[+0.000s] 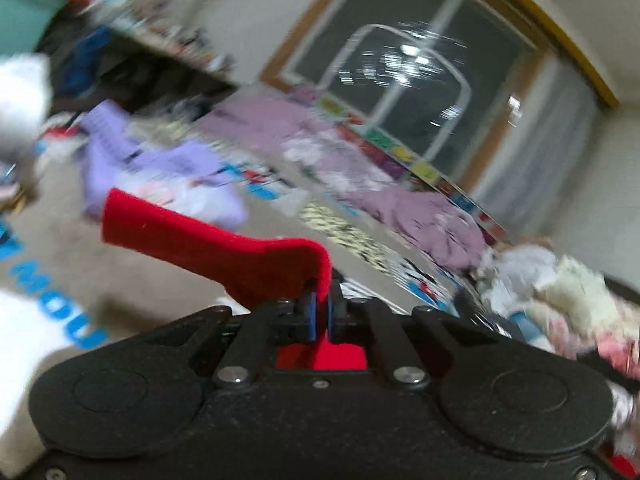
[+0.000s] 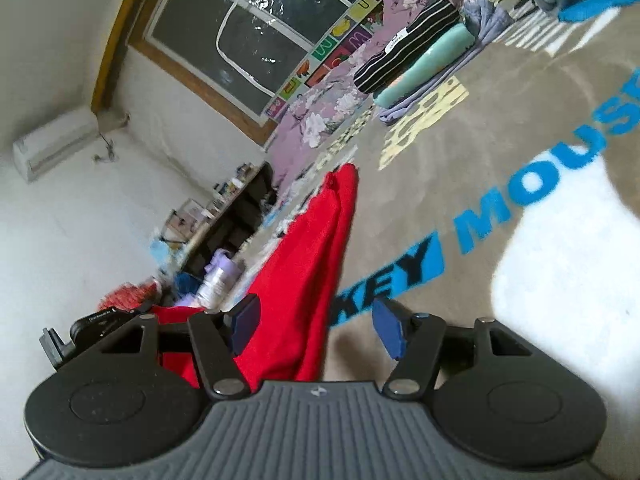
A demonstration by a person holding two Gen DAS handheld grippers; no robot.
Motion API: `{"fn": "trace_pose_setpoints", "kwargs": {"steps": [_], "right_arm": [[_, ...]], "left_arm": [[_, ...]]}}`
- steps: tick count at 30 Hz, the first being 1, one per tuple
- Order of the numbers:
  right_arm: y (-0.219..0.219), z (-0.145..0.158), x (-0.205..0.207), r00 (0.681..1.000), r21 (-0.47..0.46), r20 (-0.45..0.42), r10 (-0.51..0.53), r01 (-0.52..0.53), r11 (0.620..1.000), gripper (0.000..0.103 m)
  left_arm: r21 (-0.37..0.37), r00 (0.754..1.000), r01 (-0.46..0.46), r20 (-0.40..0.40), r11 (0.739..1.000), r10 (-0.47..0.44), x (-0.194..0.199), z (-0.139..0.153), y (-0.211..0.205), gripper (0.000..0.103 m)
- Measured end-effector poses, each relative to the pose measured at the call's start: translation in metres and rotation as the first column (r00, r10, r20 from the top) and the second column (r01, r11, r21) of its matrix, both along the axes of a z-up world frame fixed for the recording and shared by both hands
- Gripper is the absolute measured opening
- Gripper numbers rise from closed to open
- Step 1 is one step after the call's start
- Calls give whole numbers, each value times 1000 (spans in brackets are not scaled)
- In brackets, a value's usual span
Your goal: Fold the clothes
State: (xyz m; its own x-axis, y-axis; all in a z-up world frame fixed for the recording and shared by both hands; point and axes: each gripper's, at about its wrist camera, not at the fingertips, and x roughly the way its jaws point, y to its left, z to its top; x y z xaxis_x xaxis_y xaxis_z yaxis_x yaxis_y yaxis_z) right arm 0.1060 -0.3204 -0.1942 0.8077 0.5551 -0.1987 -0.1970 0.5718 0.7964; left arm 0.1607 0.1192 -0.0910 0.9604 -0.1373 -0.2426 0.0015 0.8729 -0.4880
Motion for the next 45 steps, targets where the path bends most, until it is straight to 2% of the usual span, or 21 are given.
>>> {"fn": "trace_pose_setpoints", "kwargs": {"steps": [5, 11, 19, 24, 26, 28, 32, 35, 37, 38, 39, 43, 45], "right_arm": [[-11, -1, 4, 1000, 86, -2, -20, 20, 996, 63], [-20, 2, 8, 1000, 144, 5, -24, 23, 989, 63], [-20, 7, 12, 999, 196, 34, 12, -19, 980, 62], [-28, 4, 13, 1000, 256, 29, -4, -4, 967, 62], [-31, 1, 14, 1000, 279, 18, -11, 5, 960, 62], [-34, -2, 16, 1000, 301, 7, -17, 14, 954, 62], [-34, -6, 20, 1000, 302, -15, -17, 21, 953, 64], [-31, -9, 25, 999, 280, -31, -11, 20, 960, 66], [-30, -11, 28, 999, 268, -42, -6, 17, 963, 66], [-30, -13, 29, 999, 263, -46, -5, 17, 965, 66], [-29, -13, 29, 999, 257, -48, -4, 16, 966, 66], [-27, -13, 29, 999, 234, -47, 3, 8, 972, 66], [-26, -11, 29, 999, 219, -53, 8, 4, 976, 66]], "left_arm": [[158, 995, 83, 39, 984, -90, -9, 16, -58, 2], [318, 980, 172, 37, 932, -194, -14, 18, -120, 1], [489, 948, 284, -17, 825, -316, -19, 4, -194, 1], [581, 920, 351, -66, 735, -387, -32, -14, -235, 1], [598, 908, 378, -90, 707, -409, -36, -21, -247, 1], [614, 901, 394, -108, 685, -421, -38, -28, -257, 1], [613, 882, 439, -155, 656, -445, -37, -40, -263, 1], [609, 867, 470, -179, 639, -466, -38, -49, -264, 2], [586, 844, 509, -195, 631, -499, -40, -50, -263, 21], [573, 832, 528, -202, 627, -516, -42, -50, -262, 39], [568, 826, 534, -195, 626, -528, -45, -46, -256, 43], [549, 805, 554, -160, 626, -572, -59, -26, -232, 43], [515, 845, 500, -114, 696, -522, -60, -9, -200, 42]]}}
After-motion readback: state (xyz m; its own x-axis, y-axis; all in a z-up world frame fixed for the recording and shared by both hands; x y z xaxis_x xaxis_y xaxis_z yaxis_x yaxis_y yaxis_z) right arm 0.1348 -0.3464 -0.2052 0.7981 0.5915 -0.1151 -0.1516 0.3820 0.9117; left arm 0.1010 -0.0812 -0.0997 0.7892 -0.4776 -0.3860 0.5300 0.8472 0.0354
